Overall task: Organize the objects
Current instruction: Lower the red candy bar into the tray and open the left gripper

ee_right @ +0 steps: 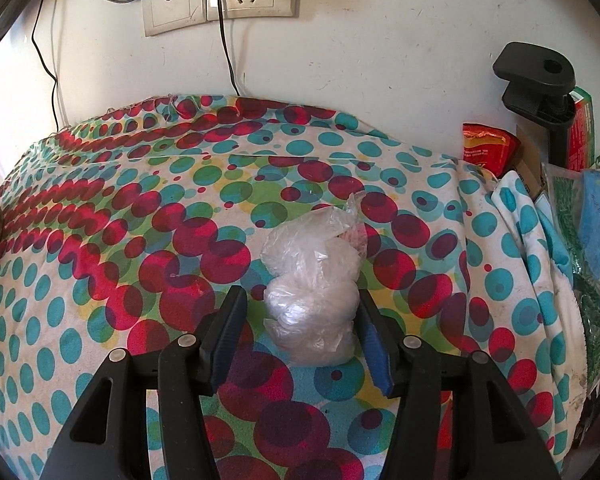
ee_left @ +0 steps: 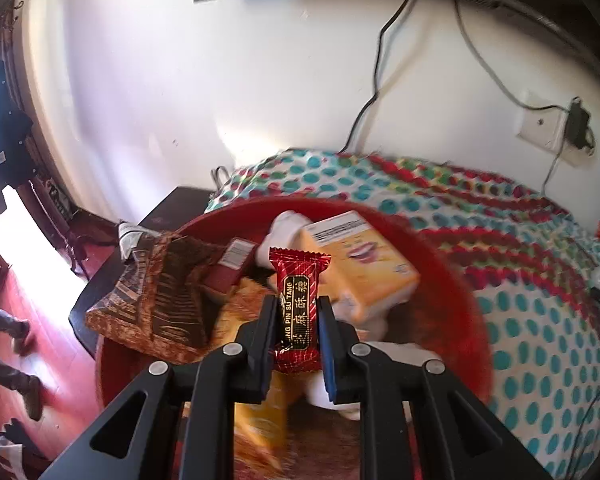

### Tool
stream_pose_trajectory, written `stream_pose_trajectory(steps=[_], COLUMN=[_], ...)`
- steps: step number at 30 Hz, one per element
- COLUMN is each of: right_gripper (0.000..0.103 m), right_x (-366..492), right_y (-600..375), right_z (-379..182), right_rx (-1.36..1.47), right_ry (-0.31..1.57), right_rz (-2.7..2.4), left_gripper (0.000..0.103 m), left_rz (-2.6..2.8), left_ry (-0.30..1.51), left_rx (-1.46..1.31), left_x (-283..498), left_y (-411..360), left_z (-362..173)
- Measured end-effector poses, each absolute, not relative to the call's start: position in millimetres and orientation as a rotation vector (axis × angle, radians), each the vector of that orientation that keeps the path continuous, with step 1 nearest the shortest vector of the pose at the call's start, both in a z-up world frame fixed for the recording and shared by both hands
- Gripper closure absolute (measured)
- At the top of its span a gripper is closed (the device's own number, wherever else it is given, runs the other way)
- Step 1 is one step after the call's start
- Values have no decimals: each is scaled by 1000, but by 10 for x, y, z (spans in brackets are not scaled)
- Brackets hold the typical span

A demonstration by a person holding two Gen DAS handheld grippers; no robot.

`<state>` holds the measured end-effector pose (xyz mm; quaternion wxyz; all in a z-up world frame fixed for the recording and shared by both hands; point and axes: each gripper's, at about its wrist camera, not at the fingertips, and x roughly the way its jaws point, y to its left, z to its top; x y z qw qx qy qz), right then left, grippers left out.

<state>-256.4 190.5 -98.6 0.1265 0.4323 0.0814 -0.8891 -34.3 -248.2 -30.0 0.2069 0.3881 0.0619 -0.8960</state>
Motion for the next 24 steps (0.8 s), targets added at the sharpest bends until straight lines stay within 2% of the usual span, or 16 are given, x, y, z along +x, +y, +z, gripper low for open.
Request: stream_pose_trajectory(steps=[24], right_gripper=[45], right_x=[-2566], right_y=[1911], right_z=[-1005], right_rx=[1265], right_ry=[255], right_rz=[-2607], left_gripper=[80], left_rz=[-2448], left_ry=[170], left_rx=[1141], left_x=[-728], left_y=[-2731], left_z=[-547])
